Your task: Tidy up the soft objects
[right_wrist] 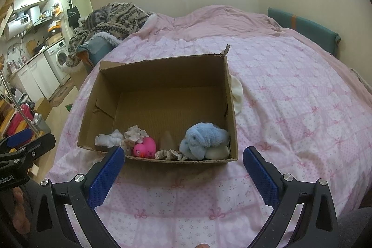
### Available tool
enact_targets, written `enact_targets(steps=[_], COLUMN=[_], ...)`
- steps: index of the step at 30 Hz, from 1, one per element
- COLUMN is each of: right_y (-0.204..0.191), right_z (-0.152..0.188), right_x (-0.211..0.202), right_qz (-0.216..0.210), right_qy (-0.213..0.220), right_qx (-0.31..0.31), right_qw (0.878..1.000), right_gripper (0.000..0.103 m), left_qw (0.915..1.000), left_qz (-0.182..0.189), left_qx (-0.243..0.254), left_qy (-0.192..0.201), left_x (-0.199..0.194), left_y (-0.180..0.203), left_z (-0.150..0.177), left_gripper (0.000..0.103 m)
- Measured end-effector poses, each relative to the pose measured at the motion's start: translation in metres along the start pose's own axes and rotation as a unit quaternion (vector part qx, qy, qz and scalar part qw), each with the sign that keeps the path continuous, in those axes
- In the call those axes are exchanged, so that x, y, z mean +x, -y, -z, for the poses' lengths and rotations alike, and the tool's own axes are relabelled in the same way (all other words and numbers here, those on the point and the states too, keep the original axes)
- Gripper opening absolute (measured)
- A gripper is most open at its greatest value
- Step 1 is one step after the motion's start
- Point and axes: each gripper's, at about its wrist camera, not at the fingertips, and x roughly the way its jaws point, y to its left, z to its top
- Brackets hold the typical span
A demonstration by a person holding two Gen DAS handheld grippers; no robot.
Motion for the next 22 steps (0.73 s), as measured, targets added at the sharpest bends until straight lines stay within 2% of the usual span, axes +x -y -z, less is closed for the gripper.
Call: enact_targets(steps=[19, 22], right_y=[-0.0016, -0.0017], right_z=[0.0009, 0.0009], right_x=[-0.0038, -0.0038], right_qz=[-0.005, -0.005], right_qy=[0.003, 0.003], right_qx=[0.000, -0.001], right_qw=[1.000, 1.000], right_gripper=[0.103, 0.103], left_qw=[1.0000, 0.9998], left_qz=[-0.003, -0.014], left_qx=[0.007, 0.011], left_qy=[0.002, 0.003], left_x=[-0.0011, -0.0011], left_y=[0.0006, 0.0007], left_z=[0.0005, 0.0012], left_gripper=[0.102, 0.102])
